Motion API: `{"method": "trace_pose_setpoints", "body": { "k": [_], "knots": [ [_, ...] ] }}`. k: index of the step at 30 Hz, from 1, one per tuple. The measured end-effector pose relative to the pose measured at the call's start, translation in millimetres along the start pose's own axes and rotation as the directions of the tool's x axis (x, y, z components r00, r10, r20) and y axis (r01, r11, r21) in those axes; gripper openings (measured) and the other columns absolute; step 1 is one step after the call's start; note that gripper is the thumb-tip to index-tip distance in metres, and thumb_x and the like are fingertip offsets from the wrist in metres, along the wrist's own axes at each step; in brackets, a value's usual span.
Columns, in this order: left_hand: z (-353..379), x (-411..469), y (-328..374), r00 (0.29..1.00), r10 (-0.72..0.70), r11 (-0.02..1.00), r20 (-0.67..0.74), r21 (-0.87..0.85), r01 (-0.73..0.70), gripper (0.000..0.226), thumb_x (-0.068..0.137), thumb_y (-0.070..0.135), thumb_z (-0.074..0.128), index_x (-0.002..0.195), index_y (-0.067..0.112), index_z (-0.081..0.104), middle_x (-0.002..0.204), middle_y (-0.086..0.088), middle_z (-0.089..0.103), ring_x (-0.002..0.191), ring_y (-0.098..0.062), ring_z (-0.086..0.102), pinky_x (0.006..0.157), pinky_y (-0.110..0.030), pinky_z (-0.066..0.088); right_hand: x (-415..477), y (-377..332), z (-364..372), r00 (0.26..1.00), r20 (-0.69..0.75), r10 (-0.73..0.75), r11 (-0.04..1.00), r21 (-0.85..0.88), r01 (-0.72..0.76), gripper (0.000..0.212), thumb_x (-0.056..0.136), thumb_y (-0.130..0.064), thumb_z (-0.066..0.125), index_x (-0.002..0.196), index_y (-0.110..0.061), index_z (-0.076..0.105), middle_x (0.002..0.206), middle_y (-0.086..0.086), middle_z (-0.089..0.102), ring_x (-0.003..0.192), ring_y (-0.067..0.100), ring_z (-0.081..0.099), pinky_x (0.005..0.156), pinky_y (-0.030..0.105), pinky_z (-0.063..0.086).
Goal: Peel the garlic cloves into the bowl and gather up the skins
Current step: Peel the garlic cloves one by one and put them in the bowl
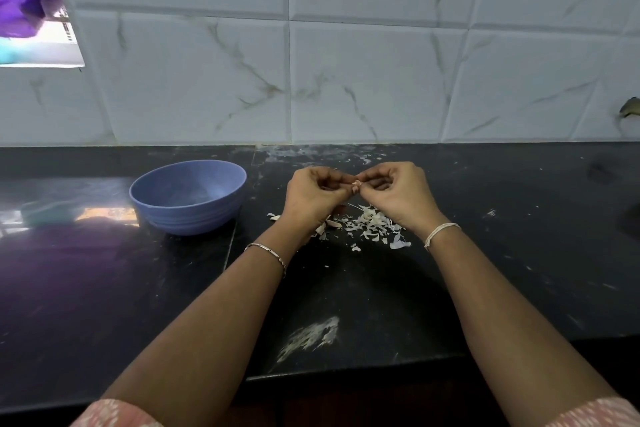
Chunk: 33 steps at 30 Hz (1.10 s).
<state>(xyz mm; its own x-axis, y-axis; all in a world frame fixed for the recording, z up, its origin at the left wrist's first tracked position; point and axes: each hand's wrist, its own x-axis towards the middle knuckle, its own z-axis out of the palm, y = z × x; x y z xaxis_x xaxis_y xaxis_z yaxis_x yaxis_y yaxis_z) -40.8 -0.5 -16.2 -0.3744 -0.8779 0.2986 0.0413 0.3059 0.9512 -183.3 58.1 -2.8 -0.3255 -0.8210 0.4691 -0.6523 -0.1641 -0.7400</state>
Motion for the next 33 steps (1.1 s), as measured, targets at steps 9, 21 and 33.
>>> {"method": "trace_pose_setpoints", "body": {
  "k": [9, 21, 33],
  "knots": [
    [0, -1, 2, 1.0, -0.002, 0.999, -0.001, -0.038, 0.002, 0.007, 0.08, 0.01, 0.079, 0.087, 0.01, 0.076, 0.07, -0.002, 0.066, 0.063, -0.009, 0.06, 0.062, -0.03, 0.058, 1, 1, -3, 0.996, -0.069, -0.061, 0.991, -0.122, 0.053, 0.013, 0.076, -0.012, 0.072, 0.071, -0.024, 0.072, 0.065, -0.005, 0.07, 0.058, 0.001, 0.06, 0.059, 0.015, 0.051],
    [-2, 0, 0, 0.988, -0.094, 0.975, 0.119, -0.188, 0.116, 0.008, 0.093, 0.008, 0.064, 0.099, 0.012, 0.068, 0.087, -0.005, 0.067, 0.063, -0.009, 0.06, 0.057, -0.028, 0.058, 3, 5, -14, 0.998, 0.044, -0.049, 0.963, -0.264, 0.059, 0.024, 0.069, -0.014, 0.086, 0.063, -0.023, 0.064, 0.072, -0.006, 0.066, 0.067, 0.005, 0.059, 0.063, 0.015, 0.045],
    [0, 0, 6, 0.993, -0.089, 0.979, 0.079, -0.178, 0.102, 0.013, 0.094, 0.008, 0.063, 0.107, 0.007, 0.063, 0.085, -0.004, 0.055, 0.056, -0.008, 0.056, 0.056, -0.031, 0.06, 0, 8, -4, 0.987, 0.003, -0.163, 0.939, -0.307, 0.156, 0.012, 0.09, -0.017, 0.065, 0.1, -0.023, 0.065, 0.085, -0.013, 0.068, 0.072, 0.008, 0.064, 0.069, 0.028, 0.052]
  ]
}}
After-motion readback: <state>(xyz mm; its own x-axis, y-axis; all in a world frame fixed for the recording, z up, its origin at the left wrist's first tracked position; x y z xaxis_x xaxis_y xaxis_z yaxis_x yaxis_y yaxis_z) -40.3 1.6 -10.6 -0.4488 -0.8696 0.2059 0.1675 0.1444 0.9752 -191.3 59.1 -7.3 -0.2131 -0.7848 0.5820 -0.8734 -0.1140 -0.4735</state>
